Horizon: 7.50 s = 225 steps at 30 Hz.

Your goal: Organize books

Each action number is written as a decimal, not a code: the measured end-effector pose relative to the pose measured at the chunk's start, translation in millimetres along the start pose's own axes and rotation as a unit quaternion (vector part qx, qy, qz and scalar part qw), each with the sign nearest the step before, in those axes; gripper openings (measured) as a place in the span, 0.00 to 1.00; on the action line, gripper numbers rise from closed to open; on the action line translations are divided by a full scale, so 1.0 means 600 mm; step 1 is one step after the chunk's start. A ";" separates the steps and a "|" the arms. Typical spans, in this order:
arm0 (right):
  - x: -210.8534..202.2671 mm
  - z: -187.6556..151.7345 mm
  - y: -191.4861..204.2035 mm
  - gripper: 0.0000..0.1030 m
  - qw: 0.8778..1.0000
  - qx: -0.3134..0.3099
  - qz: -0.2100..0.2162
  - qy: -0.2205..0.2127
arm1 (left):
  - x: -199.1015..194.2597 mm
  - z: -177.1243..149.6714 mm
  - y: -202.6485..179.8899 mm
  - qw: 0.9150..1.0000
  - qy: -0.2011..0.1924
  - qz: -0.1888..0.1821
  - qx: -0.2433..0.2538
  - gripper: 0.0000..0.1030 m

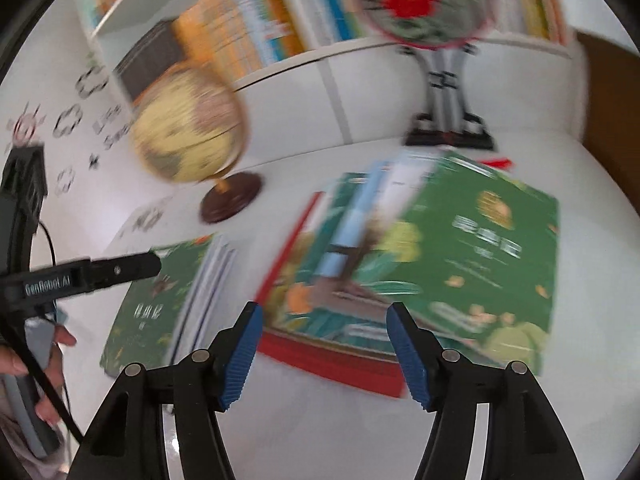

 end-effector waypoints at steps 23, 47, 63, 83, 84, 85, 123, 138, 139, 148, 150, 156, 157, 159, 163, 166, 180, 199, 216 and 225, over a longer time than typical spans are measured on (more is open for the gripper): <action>0.011 -0.003 -0.275 0.76 0.985 0.168 -0.043 -0.004 | 0.178 -0.012 -0.265 0.991 0.049 -0.087 0.090 0.73; 0.048 -0.006 -0.215 1.00 0.989 0.136 0.032 0.043 | 0.117 -0.090 -0.240 0.983 0.085 -0.111 0.115 0.72; 0.043 -0.010 -0.162 1.00 0.980 0.166 0.106 0.025 | 0.133 -0.073 -0.085 0.992 0.074 -0.088 -0.050 0.72; 0.038 -0.057 -0.148 0.64 0.970 0.189 0.131 0.081 | 0.127 -0.092 -0.108 0.993 0.067 -0.088 -0.047 0.72; 0.038 -0.056 -0.148 0.61 0.971 0.186 0.128 0.077 | 0.126 -0.094 -0.110 0.994 0.067 -0.083 -0.040 0.72; 0.036 -0.054 -0.148 0.56 0.973 0.183 0.123 0.071 | 0.123 -0.096 -0.110 0.995 0.065 -0.074 -0.032 0.68; -0.016 -0.043 -0.096 0.14 0.989 0.092 0.117 0.007 | 0.061 -0.122 -0.071 0.996 0.036 -0.059 -0.048 0.37; -0.053 -0.012 -0.015 0.14 0.995 -0.040 0.090 -0.004 | -0.013 -0.065 -0.050 0.997 -0.015 -0.064 -0.038 0.37; -0.054 -0.011 -0.011 0.15 0.995 -0.038 0.092 -0.007 | -0.015 -0.062 -0.046 0.997 -0.017 -0.063 -0.038 0.37; -0.049 0.000 0.060 0.15 0.992 -0.061 0.106 -0.014 | -0.054 -0.046 0.014 0.997 -0.041 -0.050 -0.052 0.37; -0.046 0.000 0.075 0.15 0.992 -0.061 0.111 -0.015 | -0.064 -0.042 0.032 0.997 -0.046 -0.045 -0.053 0.37; -0.031 -0.002 0.135 0.15 0.989 -0.065 0.133 -0.016 | -0.092 -0.040 0.094 0.996 -0.057 -0.024 -0.061 0.37; -0.028 -0.003 0.144 0.15 0.988 -0.066 0.136 -0.015 | -0.095 -0.041 0.102 0.996 -0.058 -0.021 -0.063 0.37; -0.020 -0.007 0.171 0.15 0.987 -0.071 0.144 -0.013 | -0.105 -0.044 0.126 0.996 -0.061 -0.013 -0.071 0.37; -0.007 -0.016 0.221 0.15 0.983 -0.083 0.161 -0.008 | -0.124 -0.052 0.175 0.994 -0.067 0.003 -0.087 0.37; 0.004 -0.024 0.254 0.15 0.981 -0.089 0.172 -0.003 | -0.137 -0.059 0.209 0.993 -0.070 0.013 -0.098 0.37; 0.052 -0.073 0.356 0.15 0.974 -0.102 0.199 0.029 | -0.153 -0.098 0.308 0.989 -0.062 0.038 -0.127 0.37; 0.100 -0.125 0.332 0.16 0.979 -0.084 0.166 0.087 | -0.103 -0.144 0.316 0.993 -0.002 0.037 -0.116 0.37; 0.108 -0.140 0.318 0.51 0.976 -0.039 0.172 0.127 | -0.091 -0.157 0.338 0.987 0.033 0.078 -0.135 0.68; 0.097 -0.127 0.261 0.58 0.984 -0.056 0.119 0.120 | -0.094 -0.137 0.322 0.986 0.024 0.089 -0.138 0.68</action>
Point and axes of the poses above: each gripper's, at about its wrist camera, not at the fingertips, and x roughly the way its jaws point, y to its left, z to its top, the point moved 7 cm from there along x, roughly the way its jaws point, and after that the axes turned 12 degrees about -y, right-handed, at the moved point
